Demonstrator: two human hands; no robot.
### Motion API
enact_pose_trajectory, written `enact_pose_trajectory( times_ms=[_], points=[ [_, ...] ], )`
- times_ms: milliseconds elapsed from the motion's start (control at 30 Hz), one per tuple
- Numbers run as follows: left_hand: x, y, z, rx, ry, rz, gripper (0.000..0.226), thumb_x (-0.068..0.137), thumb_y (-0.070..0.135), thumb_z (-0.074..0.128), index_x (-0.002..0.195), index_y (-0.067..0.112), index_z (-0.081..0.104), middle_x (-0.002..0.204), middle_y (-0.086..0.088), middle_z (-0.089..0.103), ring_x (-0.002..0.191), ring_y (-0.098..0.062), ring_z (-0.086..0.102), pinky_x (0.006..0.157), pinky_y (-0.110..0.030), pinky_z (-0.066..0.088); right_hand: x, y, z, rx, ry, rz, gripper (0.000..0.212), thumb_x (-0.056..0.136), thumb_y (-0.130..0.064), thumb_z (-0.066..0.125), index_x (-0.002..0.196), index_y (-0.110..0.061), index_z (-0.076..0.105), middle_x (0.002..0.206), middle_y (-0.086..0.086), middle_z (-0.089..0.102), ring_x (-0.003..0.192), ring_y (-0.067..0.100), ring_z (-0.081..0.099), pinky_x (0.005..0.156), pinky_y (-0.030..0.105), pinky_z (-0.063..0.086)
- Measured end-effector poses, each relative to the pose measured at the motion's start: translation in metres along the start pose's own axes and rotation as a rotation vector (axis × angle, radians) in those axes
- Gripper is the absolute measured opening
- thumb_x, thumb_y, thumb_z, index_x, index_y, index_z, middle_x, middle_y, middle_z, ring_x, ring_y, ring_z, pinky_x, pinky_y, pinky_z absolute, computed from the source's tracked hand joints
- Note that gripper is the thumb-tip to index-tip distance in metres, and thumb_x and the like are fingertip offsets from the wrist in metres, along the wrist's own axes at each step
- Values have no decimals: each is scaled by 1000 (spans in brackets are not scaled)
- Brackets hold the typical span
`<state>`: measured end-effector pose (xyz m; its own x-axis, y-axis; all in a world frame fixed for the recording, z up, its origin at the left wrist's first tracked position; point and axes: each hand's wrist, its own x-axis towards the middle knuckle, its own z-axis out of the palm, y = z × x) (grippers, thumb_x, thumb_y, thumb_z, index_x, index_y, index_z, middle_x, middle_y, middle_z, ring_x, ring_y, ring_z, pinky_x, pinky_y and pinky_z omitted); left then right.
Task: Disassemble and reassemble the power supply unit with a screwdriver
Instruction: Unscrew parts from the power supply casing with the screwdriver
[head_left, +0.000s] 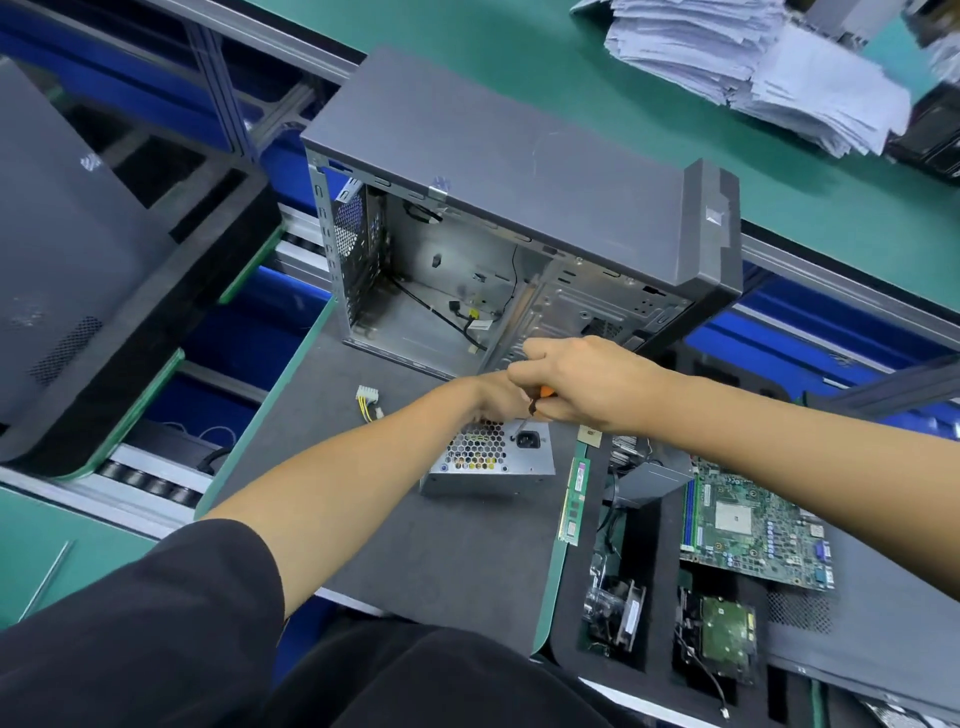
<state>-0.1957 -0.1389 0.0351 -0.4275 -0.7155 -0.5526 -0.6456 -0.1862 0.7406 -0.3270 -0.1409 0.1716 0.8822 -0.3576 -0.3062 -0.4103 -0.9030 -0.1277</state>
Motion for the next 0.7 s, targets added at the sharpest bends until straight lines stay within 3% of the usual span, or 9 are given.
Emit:
enact_pose_trajectory(
  times_ms=[33,133,233,300,367,467,533,600,700],
  points=[
    [3,-3,0,3,-21,-13,12,103,11,45,94,9,52,86,-4,47,91,-19,39,80,-32,46,2,-4,2,-9,4,15,27,93,-24,57,88,-34,33,85,-5,38,63,22,46,56,33,32],
    [7,-9,-2,-33,-42,-20,18,103,9,48,95,-7,50,82,-3,45,82,-17,40,71,-23,44,11,-15,4,-37,11,127,17,92,-20,56,87,-26,41,83,-4,46,66,25,51,56,37,40],
    [14,-10,1,-132,20,20,16,97,18,59,82,13,54,87,-3,54,84,-20,47,71,-28,45,8,-14,5,27,51,288,21,89,-23,49,76,-27,33,69,-3,50,66,27,53,53,34,39],
    [19,-11,0,-102,30,-75,22,94,31,62,82,15,52,80,-2,53,70,-19,46,61,-27,41,0,-12,6,77,76,380,21,85,-42,35,73,-27,29,62,-4,49,61,28,52,48,30,32],
    [22,-13,-2,-70,30,-121,36,92,39,63,70,15,47,70,-2,46,59,-19,38,54,-28,35,-6,-6,3,33,45,335,24,81,-53,34,80,-29,30,65,-6,50,61,24,52,46,28,26],
    [23,-16,-3,-40,6,-93,56,92,48,62,67,0,49,67,-3,39,58,-18,32,57,-32,32,-9,9,-10,-76,-51,159,35,83,-40,57,103,-30,29,81,-7,45,65,22,49,46,28,23],
    [24,-17,-2,-18,4,-73,42,94,41,61,80,1,60,76,-7,49,65,-20,39,62,-35,41,-9,16,-19,-171,-125,-71,31,86,-33,57,107,-28,35,87,-7,46,64,21,45,47,29,23],
    [27,-19,-1,-28,11,-53,22,93,28,60,84,9,59,94,-12,58,75,-24,45,70,-36,45,-7,15,-18,-300,-145,-255,19,90,-33,50,107,-27,44,86,-6,50,57,21,40,48,30,27],
    [34,-22,3,-104,5,-45,26,93,33,64,90,8,60,98,-10,60,80,-23,48,75,-35,49,-3,4,-12,-194,-86,-32,10,90,-27,51,92,-30,42,72,-7,52,54,19,44,48,28,23]
  ],
)
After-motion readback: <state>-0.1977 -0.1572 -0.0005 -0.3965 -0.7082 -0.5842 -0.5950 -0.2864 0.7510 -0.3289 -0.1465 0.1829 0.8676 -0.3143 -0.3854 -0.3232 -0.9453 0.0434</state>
